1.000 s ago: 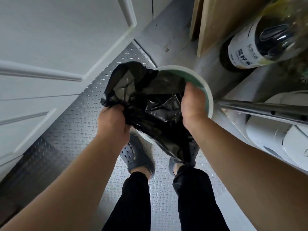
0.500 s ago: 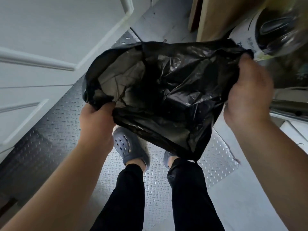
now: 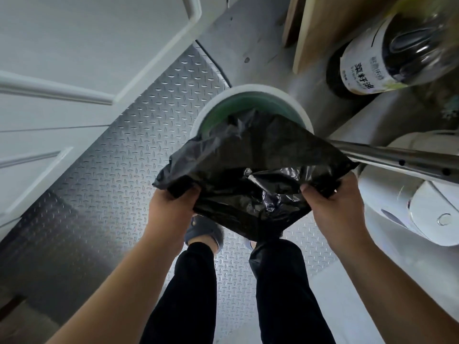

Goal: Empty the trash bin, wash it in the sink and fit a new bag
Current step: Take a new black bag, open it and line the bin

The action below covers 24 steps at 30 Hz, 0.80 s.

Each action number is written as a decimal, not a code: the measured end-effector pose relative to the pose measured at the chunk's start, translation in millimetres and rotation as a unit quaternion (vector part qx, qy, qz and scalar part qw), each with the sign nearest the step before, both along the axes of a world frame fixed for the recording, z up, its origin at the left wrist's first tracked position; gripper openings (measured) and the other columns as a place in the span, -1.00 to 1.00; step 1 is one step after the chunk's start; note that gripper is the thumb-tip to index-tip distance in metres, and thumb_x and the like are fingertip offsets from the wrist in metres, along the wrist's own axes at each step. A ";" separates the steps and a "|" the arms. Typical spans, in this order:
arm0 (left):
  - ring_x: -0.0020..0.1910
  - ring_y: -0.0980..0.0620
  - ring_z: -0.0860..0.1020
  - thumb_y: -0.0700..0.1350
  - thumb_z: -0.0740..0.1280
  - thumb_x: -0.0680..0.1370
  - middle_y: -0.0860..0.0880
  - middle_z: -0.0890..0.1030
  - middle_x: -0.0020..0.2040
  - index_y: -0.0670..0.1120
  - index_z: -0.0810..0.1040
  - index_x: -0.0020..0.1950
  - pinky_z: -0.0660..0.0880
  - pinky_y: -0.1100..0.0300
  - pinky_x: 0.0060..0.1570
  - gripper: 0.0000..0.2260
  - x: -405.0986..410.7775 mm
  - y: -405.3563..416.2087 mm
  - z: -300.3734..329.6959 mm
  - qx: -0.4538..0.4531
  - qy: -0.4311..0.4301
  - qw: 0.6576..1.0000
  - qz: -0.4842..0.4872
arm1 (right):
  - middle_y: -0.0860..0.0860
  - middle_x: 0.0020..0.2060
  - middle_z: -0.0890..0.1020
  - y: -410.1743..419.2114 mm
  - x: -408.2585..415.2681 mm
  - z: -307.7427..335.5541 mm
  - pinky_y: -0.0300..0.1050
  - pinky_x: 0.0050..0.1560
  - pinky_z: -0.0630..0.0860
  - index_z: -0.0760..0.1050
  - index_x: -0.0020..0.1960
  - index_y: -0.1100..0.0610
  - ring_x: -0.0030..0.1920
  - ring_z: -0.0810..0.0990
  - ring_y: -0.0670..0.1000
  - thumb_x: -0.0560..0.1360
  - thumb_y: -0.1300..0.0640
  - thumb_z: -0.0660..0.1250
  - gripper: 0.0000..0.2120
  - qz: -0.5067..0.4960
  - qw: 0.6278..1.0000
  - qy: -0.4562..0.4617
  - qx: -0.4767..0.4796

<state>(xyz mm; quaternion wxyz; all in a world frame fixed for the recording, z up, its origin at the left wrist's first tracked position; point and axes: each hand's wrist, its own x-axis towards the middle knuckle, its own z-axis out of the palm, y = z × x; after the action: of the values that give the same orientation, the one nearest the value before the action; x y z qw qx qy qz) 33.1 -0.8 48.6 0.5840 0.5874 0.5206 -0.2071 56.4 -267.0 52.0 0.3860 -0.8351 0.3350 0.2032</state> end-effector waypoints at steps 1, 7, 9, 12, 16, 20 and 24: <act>-0.10 -0.05 0.66 -0.21 0.42 0.49 0.00 0.72 -0.14 0.03 0.64 -0.10 0.60 0.04 -0.14 -0.87 -2.7 2.7 -5.1 0.002 0.018 1.000 -0.006 | -0.24 -0.15 0.59 -2.5 -0.5 -2.5 -0.40 -0.20 0.41 0.43 0.07 -0.10 -0.16 0.56 -0.35 0.38 0.04 0.49 -0.67 -0.018 1.000 0.012 -0.003; -0.22 0.03 0.45 -0.38 0.20 0.59 -0.02 0.50 -0.16 -0.12 0.52 -0.06 0.44 0.28 -0.33 -0.80 -11.6 27.4 -16.5 -0.097 0.174 0.975 -0.096 | -0.09 -0.30 0.57 -25.2 14.0 -7.1 -0.17 -0.33 0.39 0.49 -0.21 0.00 -0.29 0.54 -0.01 0.39 0.03 0.39 -0.91 -0.079 0.987 0.143 0.007; -0.34 0.09 0.51 -0.32 0.20 0.60 -0.10 0.60 -0.09 -0.16 0.60 -0.01 0.46 0.33 -0.47 -0.81 -4.6 33.2 -14.2 -0.221 0.188 0.957 0.012 | 0.01 -0.39 0.45 -32.2 19.7 -7.6 -0.23 -0.50 0.27 0.45 -0.18 0.10 -0.49 0.41 -0.01 0.47 0.15 0.35 -0.90 -0.128 0.971 0.193 0.059; -0.28 0.00 0.70 -0.29 0.33 0.48 -0.19 0.71 -0.05 -0.20 0.74 -0.13 0.64 0.23 -0.38 -0.83 1.1 37.2 -12.7 -0.324 0.170 0.921 0.134 | 0.06 -0.35 0.49 -33.2 26.7 -6.8 -0.32 -0.63 0.29 0.47 -0.12 0.16 -0.62 0.42 -0.07 0.55 0.24 0.33 -0.91 -0.256 0.922 0.255 0.139; 0.10 -0.10 0.68 -0.27 0.36 0.45 -0.18 0.69 0.13 -0.15 0.72 0.02 0.66 0.11 -0.03 -0.79 -0.4 32.7 -14.7 -0.318 0.137 0.934 0.082 | 0.21 -0.14 0.67 -28.1 31.0 -8.1 -0.09 -0.35 0.67 0.50 0.04 0.26 -0.31 0.73 0.15 0.58 0.35 0.24 -0.91 -0.370 0.868 0.225 0.245; 0.14 -0.06 0.66 -0.31 0.31 0.55 -0.18 0.67 0.18 -0.17 0.61 0.16 0.63 0.17 -0.08 -0.78 0.6 26.6 -21.7 -0.257 0.145 0.954 0.051 | 0.19 -0.04 0.66 -27.9 26.9 -20.7 0.00 -0.04 0.68 0.59 0.10 0.17 -0.10 0.68 0.16 0.56 0.39 0.17 -0.73 -0.386 0.862 0.184 0.273; 0.25 -0.17 0.58 -0.34 0.24 0.58 -0.28 0.60 0.25 -0.26 0.51 0.30 0.58 0.04 0.20 -0.71 7.6 21.0 -31.0 -0.200 0.130 0.964 0.117 | 0.07 -0.12 0.74 -29.8 26.3 -35.6 0.03 0.00 0.63 0.72 -0.15 0.02 -0.09 0.72 0.11 0.54 0.31 0.12 -0.59 -0.393 0.861 0.140 0.291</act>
<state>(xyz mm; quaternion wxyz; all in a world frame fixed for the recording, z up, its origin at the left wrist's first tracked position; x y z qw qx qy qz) 40.7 20.2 17.5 0.6368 0.3618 0.6055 -0.3115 82.7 -296.8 16.4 0.6084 -0.4467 0.6115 0.2374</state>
